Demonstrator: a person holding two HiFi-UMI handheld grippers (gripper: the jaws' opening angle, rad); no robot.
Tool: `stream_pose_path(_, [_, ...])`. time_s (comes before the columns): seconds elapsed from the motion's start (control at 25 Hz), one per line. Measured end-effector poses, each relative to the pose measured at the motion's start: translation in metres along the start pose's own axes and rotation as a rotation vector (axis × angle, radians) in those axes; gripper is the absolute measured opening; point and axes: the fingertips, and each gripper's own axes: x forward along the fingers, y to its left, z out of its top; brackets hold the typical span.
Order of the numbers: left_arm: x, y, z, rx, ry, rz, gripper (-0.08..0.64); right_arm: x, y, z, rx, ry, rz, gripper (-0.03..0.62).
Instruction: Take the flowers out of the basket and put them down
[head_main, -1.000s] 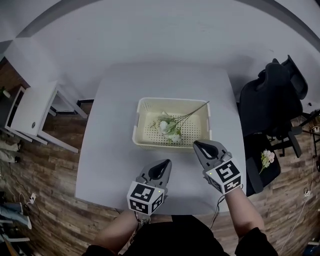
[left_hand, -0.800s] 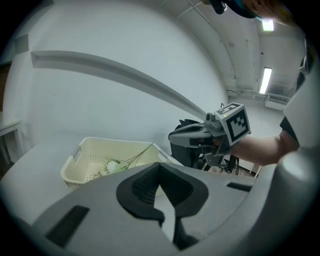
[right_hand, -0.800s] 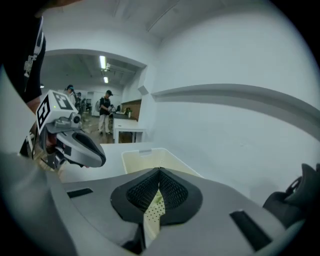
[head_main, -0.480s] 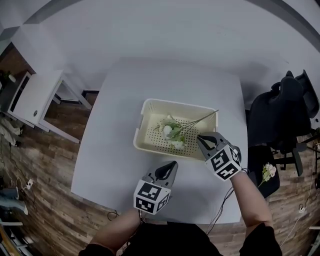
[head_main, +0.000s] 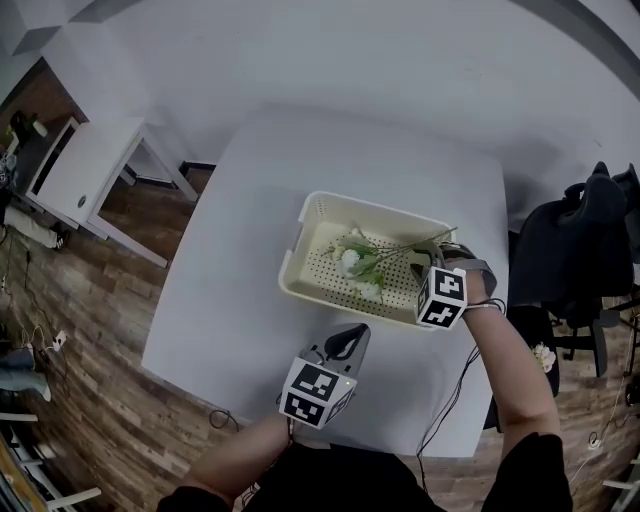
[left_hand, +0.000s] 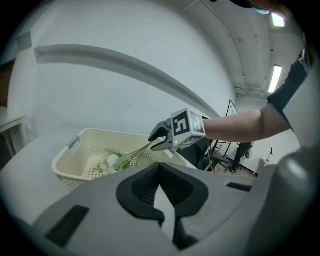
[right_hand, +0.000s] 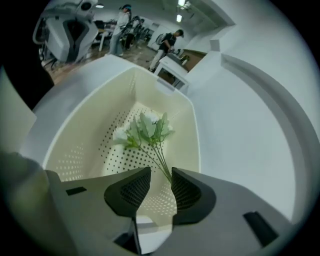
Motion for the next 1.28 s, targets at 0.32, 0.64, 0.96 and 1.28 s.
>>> stream_pose_path(0.32, [-0.007, 0.0, -0.01, -0.021, 0.013, 0.012, 0.006, 0.046, -0.005, -0.023, -0.278, 0.149, 0.004, 0.135])
stream_pose_path(0.64, [-0.017, 0.01, -0.017, -0.055, 0.016, 0.042, 0.006, 0.069, -0.006, -0.021, -0.362, 0.183, 0.012, 0.134])
stream_pose_path(0.96, [-0.026, 0.021, -0.022, -0.082, 0.013, 0.061, 0.006, 0.077, -0.007, -0.017, -0.389, 0.178, -0.006, 0.063])
stream_pose_path(1.28, [-0.034, 0.023, -0.022, -0.084, 0.013, 0.061, 0.006, 0.061, -0.014, -0.008, -0.334, 0.13, -0.043, 0.03])
